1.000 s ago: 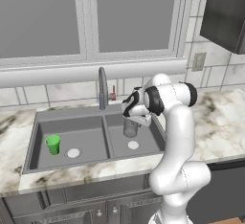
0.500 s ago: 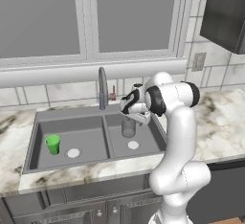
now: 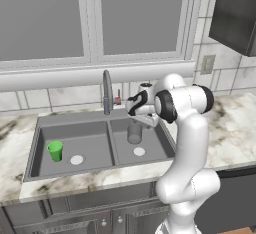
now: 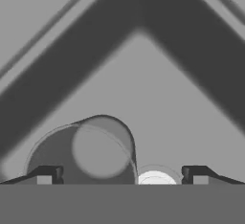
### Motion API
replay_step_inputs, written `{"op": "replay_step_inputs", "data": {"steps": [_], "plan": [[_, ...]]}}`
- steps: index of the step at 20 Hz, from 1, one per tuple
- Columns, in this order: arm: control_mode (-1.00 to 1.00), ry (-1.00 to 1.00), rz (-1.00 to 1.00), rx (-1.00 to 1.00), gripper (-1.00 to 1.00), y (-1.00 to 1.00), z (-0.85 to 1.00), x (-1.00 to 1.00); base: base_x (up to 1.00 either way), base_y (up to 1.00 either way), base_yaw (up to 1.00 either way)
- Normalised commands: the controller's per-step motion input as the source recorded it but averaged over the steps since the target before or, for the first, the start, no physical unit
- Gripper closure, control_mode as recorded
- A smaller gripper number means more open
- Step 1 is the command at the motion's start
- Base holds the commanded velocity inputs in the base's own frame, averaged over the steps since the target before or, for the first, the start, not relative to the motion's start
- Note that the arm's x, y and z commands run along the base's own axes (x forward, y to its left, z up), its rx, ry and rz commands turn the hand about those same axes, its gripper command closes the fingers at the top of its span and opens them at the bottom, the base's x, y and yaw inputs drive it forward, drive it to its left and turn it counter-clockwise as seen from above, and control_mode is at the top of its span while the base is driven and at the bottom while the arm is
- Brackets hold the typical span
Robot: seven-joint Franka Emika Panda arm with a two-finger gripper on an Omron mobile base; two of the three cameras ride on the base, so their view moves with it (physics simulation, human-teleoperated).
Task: Place the cup in the left basin and the glass cup in the right basin of the sink.
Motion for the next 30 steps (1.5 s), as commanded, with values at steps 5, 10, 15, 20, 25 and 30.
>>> {"op": "replay_step_inputs", "data": {"steps": [5, 10, 15, 20, 25, 30], "plan": [[-1.00, 0.00, -0.01, 0.00, -1.00, 0.00, 0.28, -0.22, 0.00, 0.00, 0.00], [-1.00, 0.00, -0.01, 0.00, -1.00, -0.02, 0.28, -0.32, 0.00, 0.00, 0.00], [-1.00, 0.00, -0.05, 0.00, -1.00, 0.00, 0.28, -0.41, 0.00, 0.00, 0.00], [-1.00, 0.07, -0.01, 0.00, -1.00, 0.00, 0.35, -0.36, 0.00, 0.00, 0.00], [-1.00, 0.05, 0.00, 0.00, -1.00, 0.00, 0.37, -0.42, 0.00, 0.00, 0.00], [-1.00, 0.01, 0.00, 0.00, -1.00, 0.00, 0.36, -0.46, 0.00, 0.00, 0.00]]}}
